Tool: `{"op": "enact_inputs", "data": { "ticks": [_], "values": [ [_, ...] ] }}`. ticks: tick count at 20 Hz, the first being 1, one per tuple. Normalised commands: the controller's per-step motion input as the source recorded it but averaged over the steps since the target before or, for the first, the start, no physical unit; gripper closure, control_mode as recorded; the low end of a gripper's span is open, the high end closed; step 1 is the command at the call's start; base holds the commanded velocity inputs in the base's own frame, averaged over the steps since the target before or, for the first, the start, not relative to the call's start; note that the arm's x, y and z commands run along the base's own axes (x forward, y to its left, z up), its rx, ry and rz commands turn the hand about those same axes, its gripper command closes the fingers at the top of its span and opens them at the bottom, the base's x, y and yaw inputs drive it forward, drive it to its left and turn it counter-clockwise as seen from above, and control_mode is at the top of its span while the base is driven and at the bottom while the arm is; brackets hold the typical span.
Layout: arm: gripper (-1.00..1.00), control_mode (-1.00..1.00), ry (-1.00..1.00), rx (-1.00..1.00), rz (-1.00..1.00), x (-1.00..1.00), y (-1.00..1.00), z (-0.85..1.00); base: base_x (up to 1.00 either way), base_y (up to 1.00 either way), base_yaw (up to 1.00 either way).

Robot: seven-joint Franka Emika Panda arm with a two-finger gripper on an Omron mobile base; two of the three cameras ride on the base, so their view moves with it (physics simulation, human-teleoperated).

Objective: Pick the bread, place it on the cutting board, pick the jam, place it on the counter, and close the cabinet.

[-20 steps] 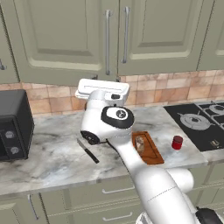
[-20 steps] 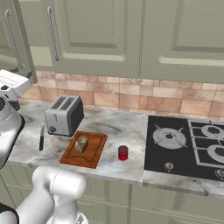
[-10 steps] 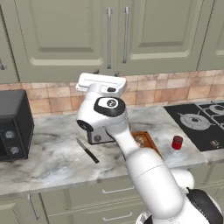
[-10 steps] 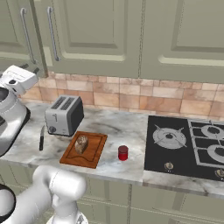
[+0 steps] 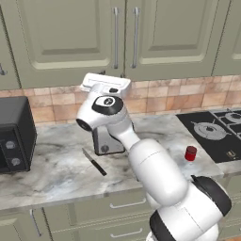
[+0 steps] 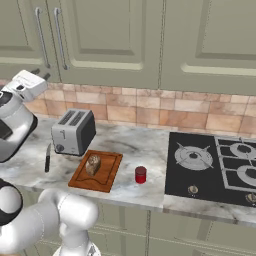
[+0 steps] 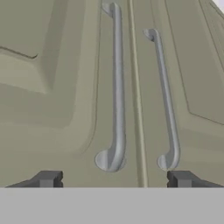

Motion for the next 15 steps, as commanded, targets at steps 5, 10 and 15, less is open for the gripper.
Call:
{"op": "enact_inputs", "data": {
  "ticks": [5,10,15],
  "values": [
    [-1.00,-1.00,0.00,0.00,-0.01,0.37,-0.02,0.00,0.00,0.00,0.00],
    [-1.00,-1.00,0.00,0.00,0.00,0.31,-0.09,0.00,0.00,0.00,0.00],
    [-1.00,-1.00,0.00,0.00,0.00,0.31,-0.07,0.00,0.00,0.00,0.00]
  ]
}}
